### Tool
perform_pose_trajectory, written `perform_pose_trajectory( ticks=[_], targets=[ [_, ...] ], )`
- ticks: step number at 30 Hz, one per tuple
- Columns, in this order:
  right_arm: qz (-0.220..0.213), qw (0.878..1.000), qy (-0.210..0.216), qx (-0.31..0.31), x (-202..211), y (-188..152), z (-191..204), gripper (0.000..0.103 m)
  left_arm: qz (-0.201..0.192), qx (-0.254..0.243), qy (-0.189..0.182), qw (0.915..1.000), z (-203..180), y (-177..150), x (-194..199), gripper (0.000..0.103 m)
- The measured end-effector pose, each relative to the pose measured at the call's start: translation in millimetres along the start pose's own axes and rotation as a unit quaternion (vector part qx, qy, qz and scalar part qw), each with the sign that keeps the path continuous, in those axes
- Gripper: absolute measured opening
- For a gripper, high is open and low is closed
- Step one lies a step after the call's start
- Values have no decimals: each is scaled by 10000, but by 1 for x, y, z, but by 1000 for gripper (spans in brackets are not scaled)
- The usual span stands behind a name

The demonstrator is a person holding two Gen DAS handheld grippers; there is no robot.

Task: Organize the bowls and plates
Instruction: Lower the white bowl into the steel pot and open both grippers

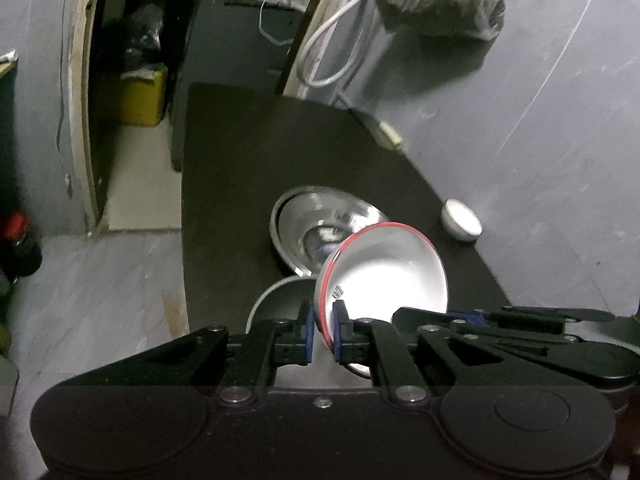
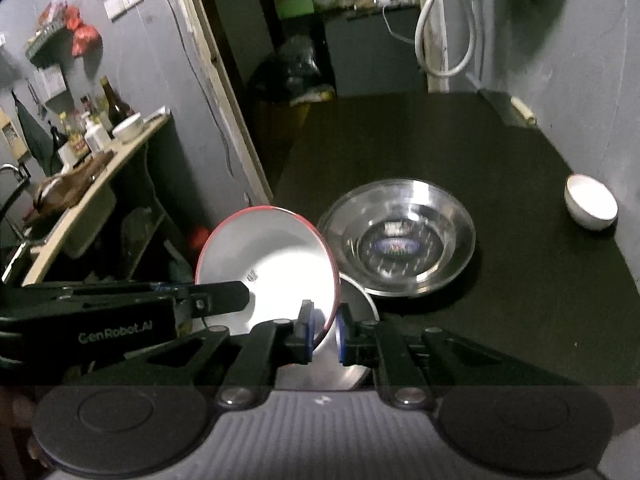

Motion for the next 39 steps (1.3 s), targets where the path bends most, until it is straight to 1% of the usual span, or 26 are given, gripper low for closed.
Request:
perform_pose_trajectory(
  ticks=[6,13,19,20,21,26,30,33,36,39],
  targets=[
    [365,9993,76,-61,-13,-11,-3,12,381,7,275,9989,5,-8,-15,9],
    [601,9980,140,-104,-24,-16,-3,12,615,73,439,9971,13,-10,-24,9],
    [780,9969,64,-92,-35,-16,-7,12,694,145,565,9959,20,-7,-29,9],
    [824,9965,74,-102,-37,-16,-7,16,708,155,517,9960,20,-7,-29,9],
    [835,9964,107,-106,-39,-16,-7,17,725,146,480,9961,18,-6,-30,9],
    [900,9958,168,79,-46,-15,-1,14,856,50,502,9951,15,-7,-40,9],
    [941,9955,113,13,-51,-16,-7,14,870,99,554,9946,21,-5,-46,9],
    [944,9954,189,-25,-53,-14,-10,14,866,115,608,9943,23,-3,-46,9],
    [916,9956,220,28,-53,-10,-9,14,790,108,589,9951,22,1,-44,10],
    [909,9956,245,13,-54,-11,-9,15,764,160,550,9954,22,0,-43,12]
  ],
)
Point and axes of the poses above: each gripper's, at about its wrist camera, not at the fingertips, and x roughly against the way its jaws point, z to its left, y to its top, the point moved 8 cm from there along -x, roughly the way its jaws point, and after that the axes turned 8 degrees about x, right-handed, at the moved point
